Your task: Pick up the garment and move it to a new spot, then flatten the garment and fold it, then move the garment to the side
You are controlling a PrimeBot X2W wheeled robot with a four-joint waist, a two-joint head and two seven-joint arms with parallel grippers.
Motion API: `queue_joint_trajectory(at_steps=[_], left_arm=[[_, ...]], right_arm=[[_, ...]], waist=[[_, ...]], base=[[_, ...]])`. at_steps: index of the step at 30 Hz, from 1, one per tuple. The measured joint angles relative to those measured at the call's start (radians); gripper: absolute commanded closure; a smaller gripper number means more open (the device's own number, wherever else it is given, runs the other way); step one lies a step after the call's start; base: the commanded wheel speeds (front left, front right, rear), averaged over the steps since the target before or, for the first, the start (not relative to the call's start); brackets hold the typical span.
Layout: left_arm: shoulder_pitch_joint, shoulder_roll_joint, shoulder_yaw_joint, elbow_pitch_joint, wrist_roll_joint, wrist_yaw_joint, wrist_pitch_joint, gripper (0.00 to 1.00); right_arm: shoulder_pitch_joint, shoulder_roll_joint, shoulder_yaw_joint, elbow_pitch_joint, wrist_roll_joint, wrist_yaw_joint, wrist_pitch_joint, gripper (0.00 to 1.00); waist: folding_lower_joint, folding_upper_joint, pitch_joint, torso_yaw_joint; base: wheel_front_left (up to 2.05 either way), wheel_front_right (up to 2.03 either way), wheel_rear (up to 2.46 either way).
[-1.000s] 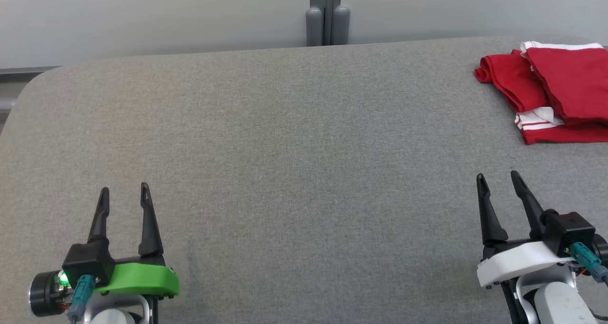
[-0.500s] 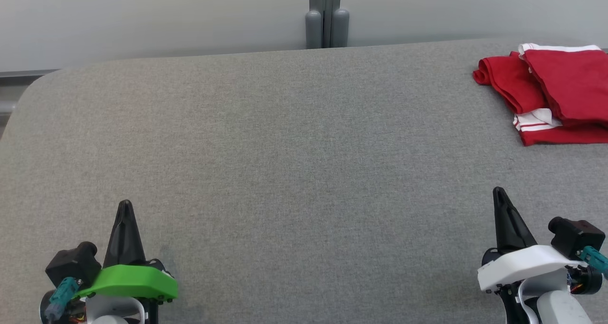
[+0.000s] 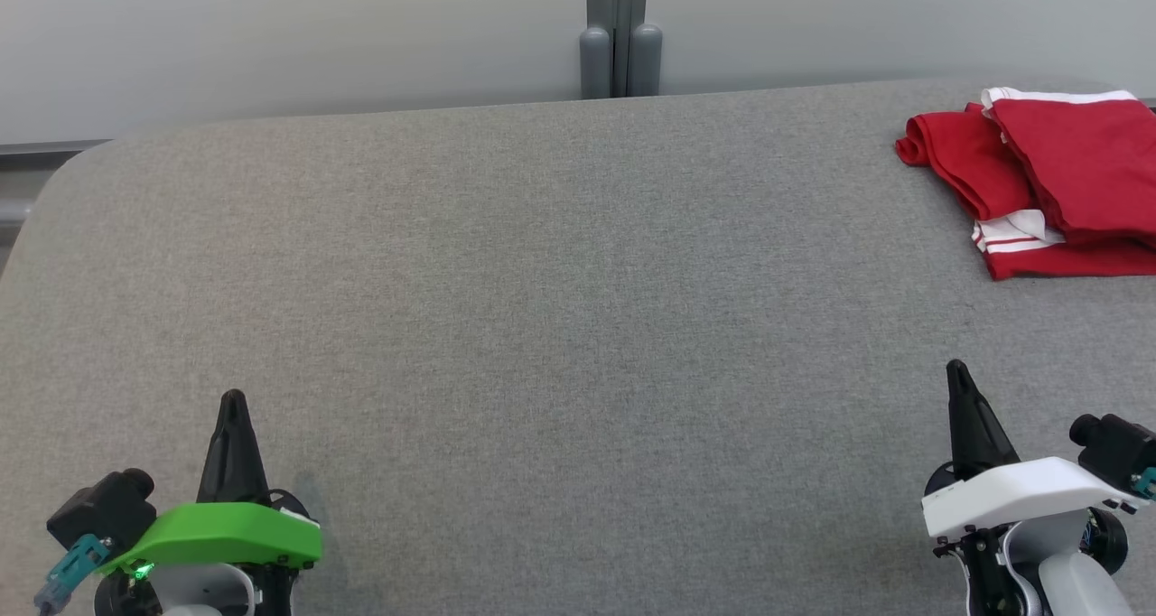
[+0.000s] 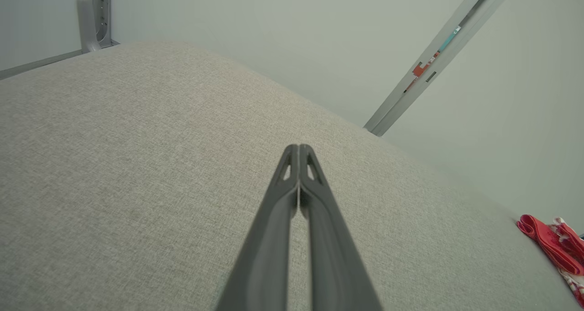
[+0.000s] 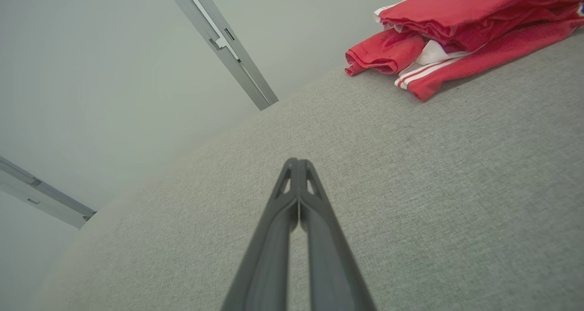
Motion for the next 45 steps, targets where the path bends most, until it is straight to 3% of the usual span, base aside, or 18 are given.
queue_joint_trajectory(at_steps=[20,45], left_arm=[[-0.005,0.0,0.015,0.007,-0.291,-0.026,0.071,1.0],[-0.012,0.001,0.032,0.013,-0.575,-0.051,0.142,1.0]], right_arm=[[-0.014,0.015,-0.022,0.003,0.277,0.0,0.072,1.0],[-0.029,0.028,-0.044,0.006,0.557,0.0,0.144,1.0]], waist=[[0.0,0.0,-0.014,-0.002],[0.0,0.0,-0.032,-0.005]], base=[[0.0,0.0,0.0],[0.0,0.0,0.0]])
